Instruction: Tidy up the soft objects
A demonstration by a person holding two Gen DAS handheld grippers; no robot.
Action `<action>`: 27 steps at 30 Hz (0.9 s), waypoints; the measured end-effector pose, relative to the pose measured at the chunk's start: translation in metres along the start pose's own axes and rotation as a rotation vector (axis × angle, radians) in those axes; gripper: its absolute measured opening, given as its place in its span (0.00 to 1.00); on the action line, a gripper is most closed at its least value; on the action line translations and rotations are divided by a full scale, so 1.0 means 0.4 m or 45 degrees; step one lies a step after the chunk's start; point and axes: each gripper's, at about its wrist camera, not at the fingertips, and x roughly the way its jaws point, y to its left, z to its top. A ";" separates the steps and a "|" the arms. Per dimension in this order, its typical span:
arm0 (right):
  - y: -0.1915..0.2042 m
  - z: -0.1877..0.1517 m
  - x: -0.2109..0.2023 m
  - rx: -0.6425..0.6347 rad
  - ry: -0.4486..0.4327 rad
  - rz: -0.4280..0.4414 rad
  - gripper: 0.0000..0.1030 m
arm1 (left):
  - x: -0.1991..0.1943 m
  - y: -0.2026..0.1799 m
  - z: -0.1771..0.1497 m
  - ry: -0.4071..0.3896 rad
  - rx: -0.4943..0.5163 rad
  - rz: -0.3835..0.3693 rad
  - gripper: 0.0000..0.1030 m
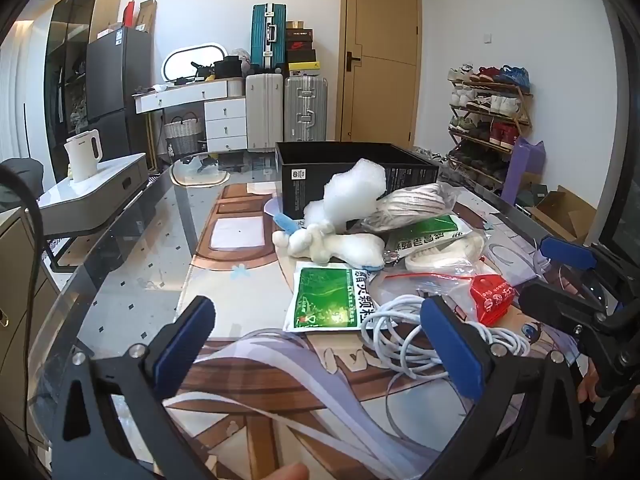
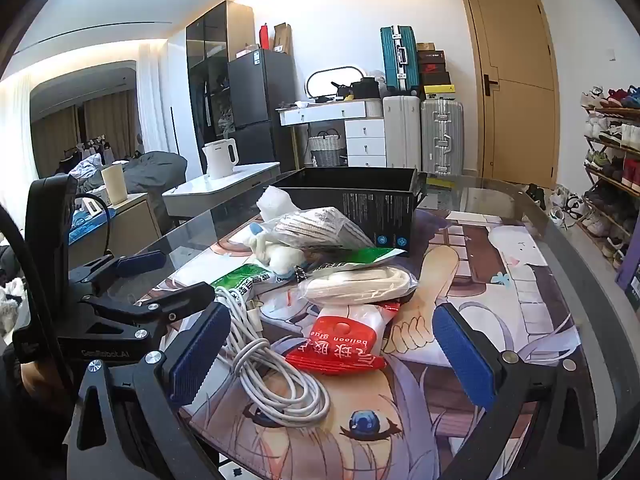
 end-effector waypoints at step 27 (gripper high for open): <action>-0.015 -0.005 -0.001 -0.003 0.011 -0.028 1.00 | -0.031 0.014 0.012 -0.042 -0.014 -0.031 1.00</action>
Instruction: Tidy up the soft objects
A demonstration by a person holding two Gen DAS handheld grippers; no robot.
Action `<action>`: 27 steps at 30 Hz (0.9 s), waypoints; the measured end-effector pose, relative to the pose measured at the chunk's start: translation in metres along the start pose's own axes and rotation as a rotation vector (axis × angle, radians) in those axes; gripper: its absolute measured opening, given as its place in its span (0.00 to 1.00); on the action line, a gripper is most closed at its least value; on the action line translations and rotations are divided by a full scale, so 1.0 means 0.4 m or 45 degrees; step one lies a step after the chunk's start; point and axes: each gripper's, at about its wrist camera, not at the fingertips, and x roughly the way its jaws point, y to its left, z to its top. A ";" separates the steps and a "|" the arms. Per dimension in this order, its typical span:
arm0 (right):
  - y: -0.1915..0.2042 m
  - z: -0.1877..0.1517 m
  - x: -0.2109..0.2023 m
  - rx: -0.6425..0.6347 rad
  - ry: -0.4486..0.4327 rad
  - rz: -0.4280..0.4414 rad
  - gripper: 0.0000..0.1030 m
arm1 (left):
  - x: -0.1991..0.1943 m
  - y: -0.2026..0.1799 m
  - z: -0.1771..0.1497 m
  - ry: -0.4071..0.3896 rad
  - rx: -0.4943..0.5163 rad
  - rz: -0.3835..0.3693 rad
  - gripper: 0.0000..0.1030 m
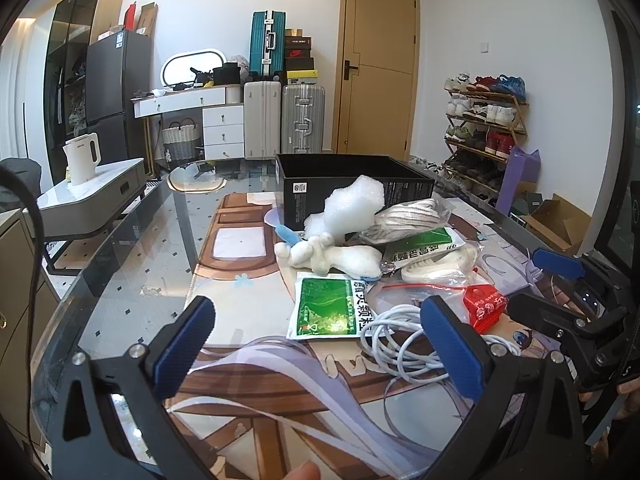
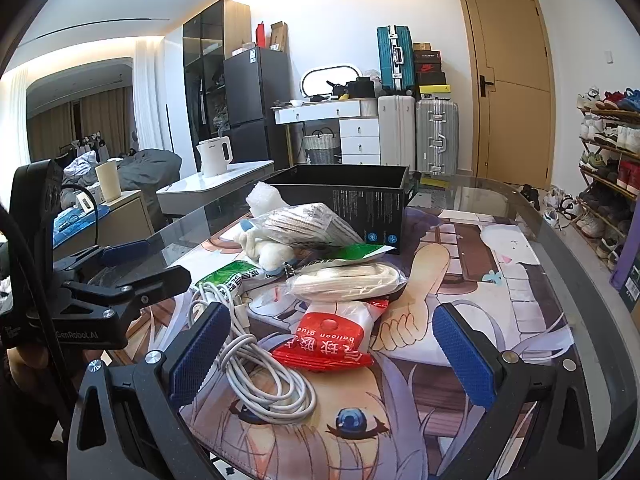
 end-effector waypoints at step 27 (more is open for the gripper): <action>-0.015 -0.001 0.010 0.010 -0.002 -0.039 1.00 | 0.008 0.022 -0.011 -0.020 -0.018 0.034 1.00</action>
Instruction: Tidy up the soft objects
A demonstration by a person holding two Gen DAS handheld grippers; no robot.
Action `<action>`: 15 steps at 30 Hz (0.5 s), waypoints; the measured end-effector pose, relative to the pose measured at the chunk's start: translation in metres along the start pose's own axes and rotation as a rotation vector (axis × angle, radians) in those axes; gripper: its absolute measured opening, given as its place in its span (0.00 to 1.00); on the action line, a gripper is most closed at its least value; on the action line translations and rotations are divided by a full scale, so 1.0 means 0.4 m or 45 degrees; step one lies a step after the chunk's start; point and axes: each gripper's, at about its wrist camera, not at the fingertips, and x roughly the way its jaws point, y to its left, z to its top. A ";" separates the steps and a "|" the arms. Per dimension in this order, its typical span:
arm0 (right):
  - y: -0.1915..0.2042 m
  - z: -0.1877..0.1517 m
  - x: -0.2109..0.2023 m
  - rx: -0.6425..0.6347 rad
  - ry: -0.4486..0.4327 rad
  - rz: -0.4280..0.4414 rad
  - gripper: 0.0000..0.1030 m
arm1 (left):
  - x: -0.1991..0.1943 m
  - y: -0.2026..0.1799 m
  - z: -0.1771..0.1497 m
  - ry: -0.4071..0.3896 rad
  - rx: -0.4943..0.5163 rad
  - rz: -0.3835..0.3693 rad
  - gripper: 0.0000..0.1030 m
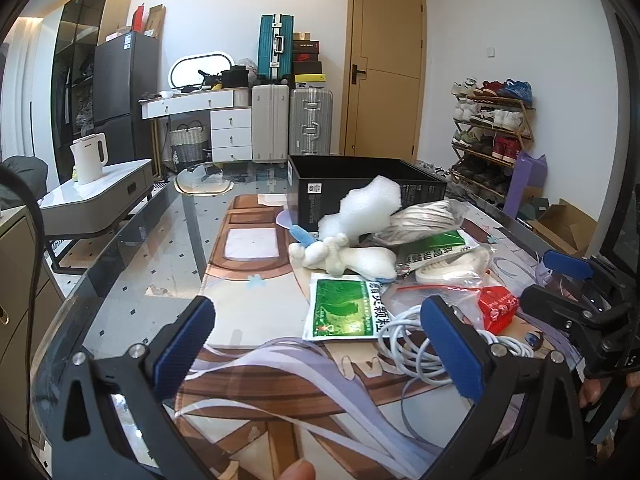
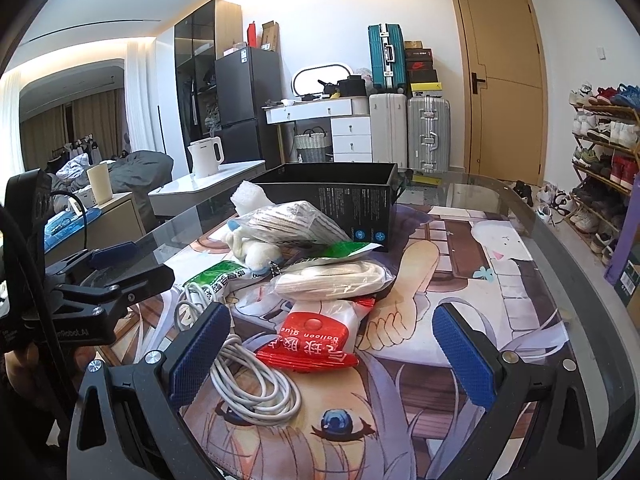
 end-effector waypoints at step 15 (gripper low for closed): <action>-0.003 0.006 -0.006 0.010 -0.020 0.007 1.00 | 0.014 0.001 -0.006 0.025 0.019 0.009 1.00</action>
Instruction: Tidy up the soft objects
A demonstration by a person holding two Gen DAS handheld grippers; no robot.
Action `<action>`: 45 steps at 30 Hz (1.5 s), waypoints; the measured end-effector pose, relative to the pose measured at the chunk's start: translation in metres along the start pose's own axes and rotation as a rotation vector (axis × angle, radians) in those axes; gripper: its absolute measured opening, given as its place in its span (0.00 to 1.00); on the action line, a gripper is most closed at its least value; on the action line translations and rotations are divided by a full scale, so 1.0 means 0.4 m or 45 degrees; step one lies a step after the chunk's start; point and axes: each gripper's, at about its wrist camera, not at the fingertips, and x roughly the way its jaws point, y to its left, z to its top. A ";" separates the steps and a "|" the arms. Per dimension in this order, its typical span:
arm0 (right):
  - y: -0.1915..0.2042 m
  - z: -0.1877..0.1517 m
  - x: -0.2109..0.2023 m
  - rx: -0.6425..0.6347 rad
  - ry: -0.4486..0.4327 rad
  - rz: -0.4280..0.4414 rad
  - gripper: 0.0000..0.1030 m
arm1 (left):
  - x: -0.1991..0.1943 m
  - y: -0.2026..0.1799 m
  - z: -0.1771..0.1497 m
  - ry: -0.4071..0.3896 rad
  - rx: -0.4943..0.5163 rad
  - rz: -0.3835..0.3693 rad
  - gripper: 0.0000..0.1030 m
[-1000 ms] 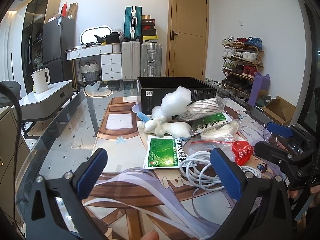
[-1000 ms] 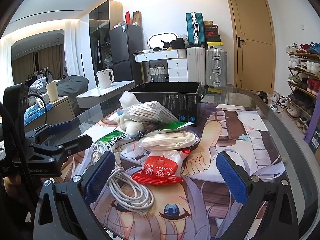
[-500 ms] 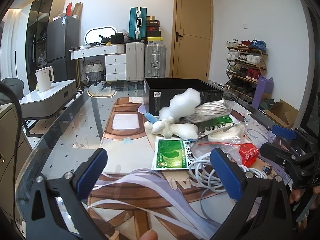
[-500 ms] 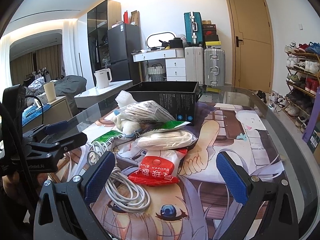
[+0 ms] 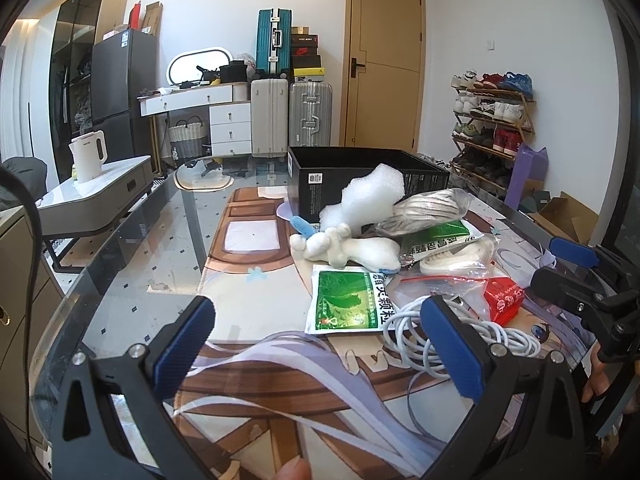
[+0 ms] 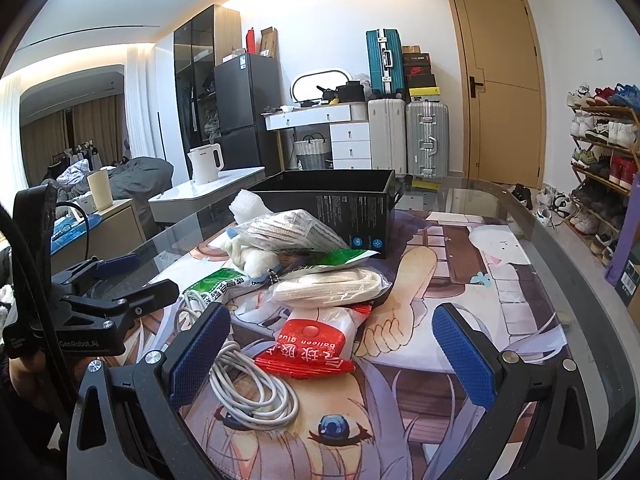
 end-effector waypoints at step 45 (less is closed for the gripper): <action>-0.013 0.019 0.121 0.072 0.379 -0.095 1.00 | 0.046 0.024 0.058 0.105 0.080 0.028 1.00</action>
